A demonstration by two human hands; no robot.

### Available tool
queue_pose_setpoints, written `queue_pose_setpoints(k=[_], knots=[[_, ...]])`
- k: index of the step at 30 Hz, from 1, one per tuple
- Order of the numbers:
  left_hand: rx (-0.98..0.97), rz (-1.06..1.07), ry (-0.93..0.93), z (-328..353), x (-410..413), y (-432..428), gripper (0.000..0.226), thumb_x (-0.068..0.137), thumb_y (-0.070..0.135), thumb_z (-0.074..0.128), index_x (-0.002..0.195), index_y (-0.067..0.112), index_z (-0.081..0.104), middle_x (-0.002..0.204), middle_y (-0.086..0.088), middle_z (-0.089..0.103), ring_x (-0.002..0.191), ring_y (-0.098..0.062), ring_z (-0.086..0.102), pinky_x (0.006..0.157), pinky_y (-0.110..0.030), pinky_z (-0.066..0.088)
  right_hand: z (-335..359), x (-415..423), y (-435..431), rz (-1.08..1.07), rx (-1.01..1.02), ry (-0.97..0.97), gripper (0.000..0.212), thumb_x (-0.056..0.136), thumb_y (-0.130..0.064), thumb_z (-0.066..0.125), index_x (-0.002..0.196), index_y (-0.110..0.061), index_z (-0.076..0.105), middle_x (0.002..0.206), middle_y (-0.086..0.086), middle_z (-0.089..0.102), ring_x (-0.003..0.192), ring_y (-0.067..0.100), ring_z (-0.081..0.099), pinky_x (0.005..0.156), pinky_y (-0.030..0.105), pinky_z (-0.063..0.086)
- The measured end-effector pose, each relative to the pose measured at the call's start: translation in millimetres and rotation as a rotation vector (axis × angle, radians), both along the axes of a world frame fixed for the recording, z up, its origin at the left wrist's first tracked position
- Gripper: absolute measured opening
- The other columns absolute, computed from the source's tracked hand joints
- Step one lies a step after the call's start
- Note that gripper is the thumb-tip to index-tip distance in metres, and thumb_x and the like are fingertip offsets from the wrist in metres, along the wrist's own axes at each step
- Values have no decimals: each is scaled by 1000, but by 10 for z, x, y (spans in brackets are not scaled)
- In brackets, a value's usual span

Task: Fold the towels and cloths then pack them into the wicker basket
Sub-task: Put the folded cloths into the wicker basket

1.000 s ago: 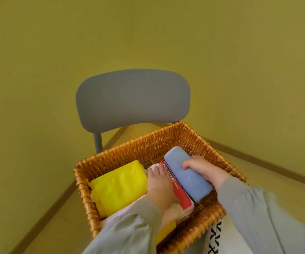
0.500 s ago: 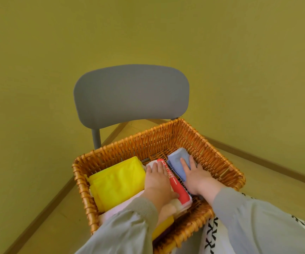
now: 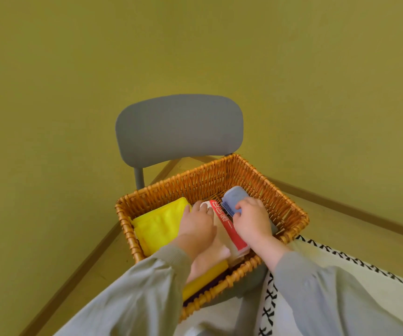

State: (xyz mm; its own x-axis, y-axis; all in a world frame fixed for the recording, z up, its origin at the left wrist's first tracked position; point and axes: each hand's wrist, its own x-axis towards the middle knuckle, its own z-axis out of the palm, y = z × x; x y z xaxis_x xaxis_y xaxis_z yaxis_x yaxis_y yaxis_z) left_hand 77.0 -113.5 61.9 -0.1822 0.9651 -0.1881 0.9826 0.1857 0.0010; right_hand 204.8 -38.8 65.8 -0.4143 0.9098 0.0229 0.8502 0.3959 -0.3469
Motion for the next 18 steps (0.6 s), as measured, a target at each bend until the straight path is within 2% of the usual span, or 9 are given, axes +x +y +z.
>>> queue_pose_setpoints(k=[4, 8, 10, 12, 13, 15, 16, 18], knots=[[-26, 86, 28, 147, -210, -299, 46, 93, 19, 41, 138, 13, 42, 146, -9, 38, 142, -28, 20, 114, -45, 19, 99, 117, -272, -264, 144, 147, 39, 82, -11, 60, 120, -12, 58, 150, 12, 29, 137, 30, 25, 113, 41, 20], [-16, 147, 28, 280, -221, -491, 37, 88, 17, 43, 125, 13, 50, 130, -7, 50, 130, -27, 35, 104, -39, 32, 128, 284, -558, -561, 107, 288, 73, 78, -14, 68, 141, -7, 33, 153, 16, 22, 139, 34, 22, 113, 46, 22], [4, 155, -5, 330, -129, -498, 41, 88, 17, 45, 129, 13, 49, 132, -7, 49, 129, -27, 35, 105, -39, 32, 149, 329, -658, -732, -40, 370, 87, 78, -20, 72, 146, -5, 20, 152, 17, 22, 138, 35, 25, 112, 48, 26], [24, 149, -40, 355, -4, -499, 44, 89, 18, 45, 133, 13, 47, 136, -6, 47, 131, -26, 35, 106, -39, 32, 109, 291, -724, -925, -302, 514, 88, 74, -25, 76, 143, -3, 25, 145, 19, 34, 130, 38, 39, 105, 48, 38], [28, 141, -56, 355, 59, -503, 44, 89, 18, 45, 133, 13, 47, 137, -6, 47, 131, -25, 35, 105, -39, 32, 83, 241, -749, -999, -450, 600, 83, 71, -26, 77, 138, -1, 34, 138, 19, 43, 122, 38, 47, 99, 46, 45], [21, 121, -86, 353, 169, -533, 44, 90, 19, 46, 134, 14, 47, 138, -6, 46, 131, -25, 35, 105, -38, 33, 0, 142, -837, -1014, -714, 758, 75, 66, -24, 74, 131, -1, 44, 129, 18, 52, 113, 37, 55, 92, 41, 49], [14, 108, -94, 360, 205, -558, 44, 90, 19, 46, 134, 14, 46, 138, -6, 47, 131, -25, 36, 104, -38, 34, -30, 113, -873, -1006, -791, 797, 71, 68, -21, 70, 131, -1, 43, 129, 19, 52, 112, 37, 55, 93, 40, 48], [2, 81, -96, 350, 238, -593, 45, 90, 19, 47, 135, 14, 46, 137, -6, 47, 130, -26, 36, 103, -38, 35, 5, 80, -930, -1034, -791, 779, 57, 79, -11, 64, 131, 0, 42, 127, 22, 53, 112, 39, 55, 90, 39, 47]])
